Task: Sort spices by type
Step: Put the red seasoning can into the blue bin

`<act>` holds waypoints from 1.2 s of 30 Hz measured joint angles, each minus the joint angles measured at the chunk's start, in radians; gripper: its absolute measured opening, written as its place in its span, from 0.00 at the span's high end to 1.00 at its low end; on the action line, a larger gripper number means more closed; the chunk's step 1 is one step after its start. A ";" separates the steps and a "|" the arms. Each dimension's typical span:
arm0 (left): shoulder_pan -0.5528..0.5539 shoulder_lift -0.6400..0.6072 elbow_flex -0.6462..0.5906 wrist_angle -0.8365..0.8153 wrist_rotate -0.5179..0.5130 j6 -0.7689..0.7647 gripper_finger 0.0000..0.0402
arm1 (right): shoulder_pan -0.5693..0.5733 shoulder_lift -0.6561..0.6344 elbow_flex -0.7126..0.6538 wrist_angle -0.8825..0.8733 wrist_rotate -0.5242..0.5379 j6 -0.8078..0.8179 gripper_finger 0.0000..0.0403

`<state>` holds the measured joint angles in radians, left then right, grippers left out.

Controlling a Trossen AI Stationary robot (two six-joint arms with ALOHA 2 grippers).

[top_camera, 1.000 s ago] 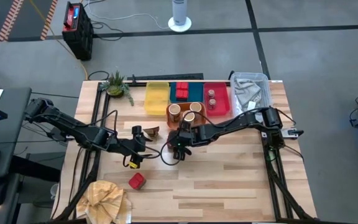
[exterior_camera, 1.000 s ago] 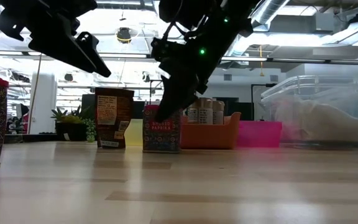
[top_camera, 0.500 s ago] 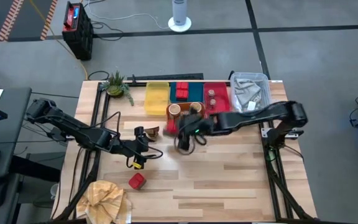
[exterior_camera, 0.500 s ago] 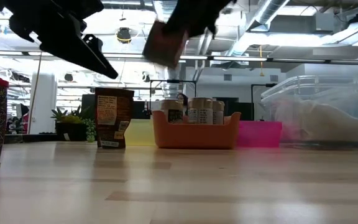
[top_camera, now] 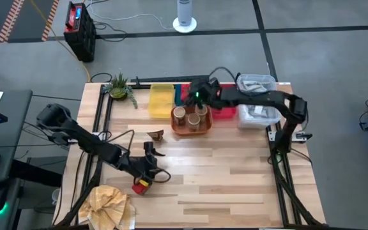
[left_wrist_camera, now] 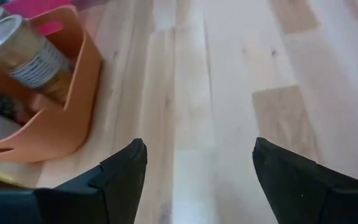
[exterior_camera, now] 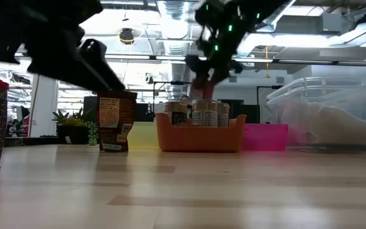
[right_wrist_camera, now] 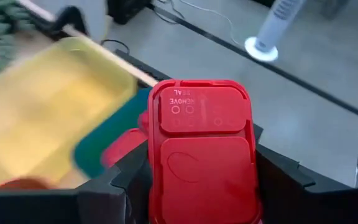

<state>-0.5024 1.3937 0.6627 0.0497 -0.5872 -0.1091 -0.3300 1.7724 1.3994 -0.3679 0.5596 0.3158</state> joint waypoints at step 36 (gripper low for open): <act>0.170 -0.114 -0.001 -0.096 0.372 0.409 0.37 | -0.175 0.066 0.002 -0.126 -0.159 -0.135 0.41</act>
<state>-0.3321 1.2796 0.6617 -0.0463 -0.2154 0.3002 -0.5053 1.8381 1.4010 -0.4935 0.4004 0.1811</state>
